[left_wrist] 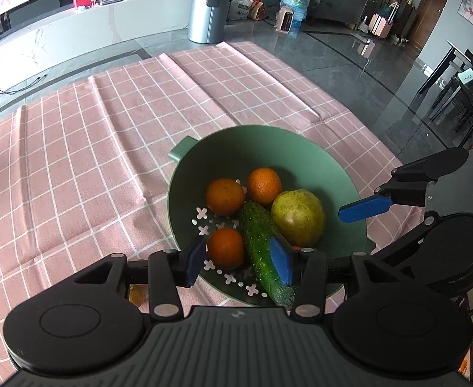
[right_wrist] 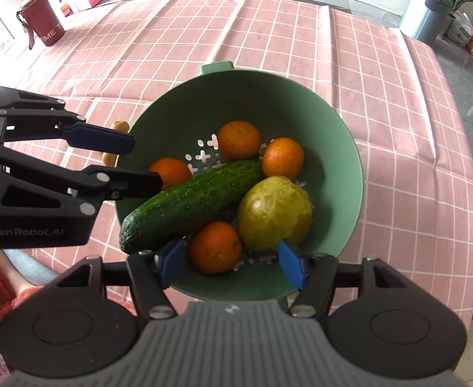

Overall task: Organize fruits
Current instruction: 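Carry both mandarins over the green colander and open both tools, then move both tools back toward the cherry tomato and small brown fruits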

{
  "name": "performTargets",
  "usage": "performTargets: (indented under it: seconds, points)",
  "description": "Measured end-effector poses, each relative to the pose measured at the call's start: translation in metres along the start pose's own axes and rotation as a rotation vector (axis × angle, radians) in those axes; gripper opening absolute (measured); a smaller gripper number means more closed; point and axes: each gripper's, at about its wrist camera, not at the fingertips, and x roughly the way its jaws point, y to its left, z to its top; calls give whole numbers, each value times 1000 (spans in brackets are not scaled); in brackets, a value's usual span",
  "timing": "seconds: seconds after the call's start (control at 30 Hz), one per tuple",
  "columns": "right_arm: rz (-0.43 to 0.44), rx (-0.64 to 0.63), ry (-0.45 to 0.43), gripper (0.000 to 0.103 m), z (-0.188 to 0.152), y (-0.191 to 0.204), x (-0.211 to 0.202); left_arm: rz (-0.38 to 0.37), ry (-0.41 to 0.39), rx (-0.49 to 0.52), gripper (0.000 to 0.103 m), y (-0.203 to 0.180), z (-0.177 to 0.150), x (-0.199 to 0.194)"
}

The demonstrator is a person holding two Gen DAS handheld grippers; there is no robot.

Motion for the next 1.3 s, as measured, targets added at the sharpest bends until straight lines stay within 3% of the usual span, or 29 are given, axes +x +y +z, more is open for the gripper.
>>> performTargets:
  seconds: [0.4,0.67,1.0,1.27,1.3]
  points:
    - [-44,32,-200,64,9,15,-56,53,-161,3,55,11,-2,-67]
    - [15,-13,-299,64,19,44,-69,130,-199,3,55,38,-20,-94]
    - [48,-155,-287,64,29,97,-40,205,-156,36,55,64,-54,-98]
    - [44,-277,-229,62,37,122,-16,186,-100,27,55,82,-71,-81]
    - [40,-293,-230,58,38,123,-14,184,-96,26,55,83,-72,-79]
